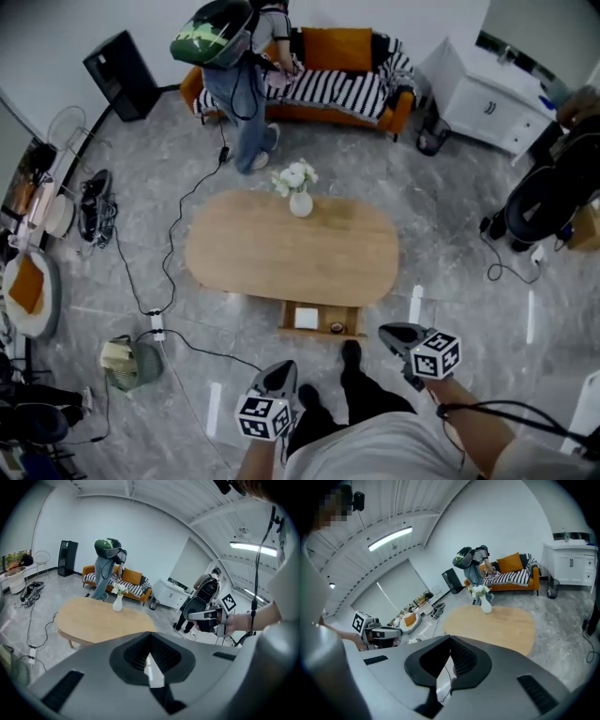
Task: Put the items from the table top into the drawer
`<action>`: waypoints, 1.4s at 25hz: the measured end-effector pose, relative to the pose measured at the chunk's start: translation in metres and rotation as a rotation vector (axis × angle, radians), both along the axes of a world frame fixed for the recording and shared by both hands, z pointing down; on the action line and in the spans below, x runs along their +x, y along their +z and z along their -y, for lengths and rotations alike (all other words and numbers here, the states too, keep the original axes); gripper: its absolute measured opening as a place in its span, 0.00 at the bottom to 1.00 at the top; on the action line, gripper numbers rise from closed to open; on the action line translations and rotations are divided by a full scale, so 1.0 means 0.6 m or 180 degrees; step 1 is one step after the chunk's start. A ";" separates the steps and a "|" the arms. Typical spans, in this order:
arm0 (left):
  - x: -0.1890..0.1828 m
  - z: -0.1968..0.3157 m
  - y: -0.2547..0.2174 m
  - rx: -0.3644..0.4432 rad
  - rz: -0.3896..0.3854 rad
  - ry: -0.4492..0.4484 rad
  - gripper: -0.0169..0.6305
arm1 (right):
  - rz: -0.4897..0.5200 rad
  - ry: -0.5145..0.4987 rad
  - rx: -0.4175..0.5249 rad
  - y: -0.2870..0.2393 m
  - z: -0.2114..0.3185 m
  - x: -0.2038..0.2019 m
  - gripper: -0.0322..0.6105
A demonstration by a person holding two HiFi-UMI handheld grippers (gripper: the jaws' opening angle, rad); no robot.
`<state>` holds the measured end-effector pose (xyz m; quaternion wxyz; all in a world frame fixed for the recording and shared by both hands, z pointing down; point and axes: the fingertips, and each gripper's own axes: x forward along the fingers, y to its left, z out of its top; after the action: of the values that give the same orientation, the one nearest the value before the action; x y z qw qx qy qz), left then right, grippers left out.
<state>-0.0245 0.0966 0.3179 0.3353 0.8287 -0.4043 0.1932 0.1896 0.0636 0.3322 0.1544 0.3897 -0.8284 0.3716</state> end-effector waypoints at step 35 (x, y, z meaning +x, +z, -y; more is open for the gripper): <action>-0.065 -0.126 -0.220 0.0617 -0.0282 0.0131 0.03 | -0.0233 0.0554 0.0677 -0.202 -0.234 -0.019 0.10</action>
<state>-0.0636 0.1721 0.1857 0.2670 0.8731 -0.3888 0.1232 0.1784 0.2042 0.2111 0.1096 0.4876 -0.8199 0.2793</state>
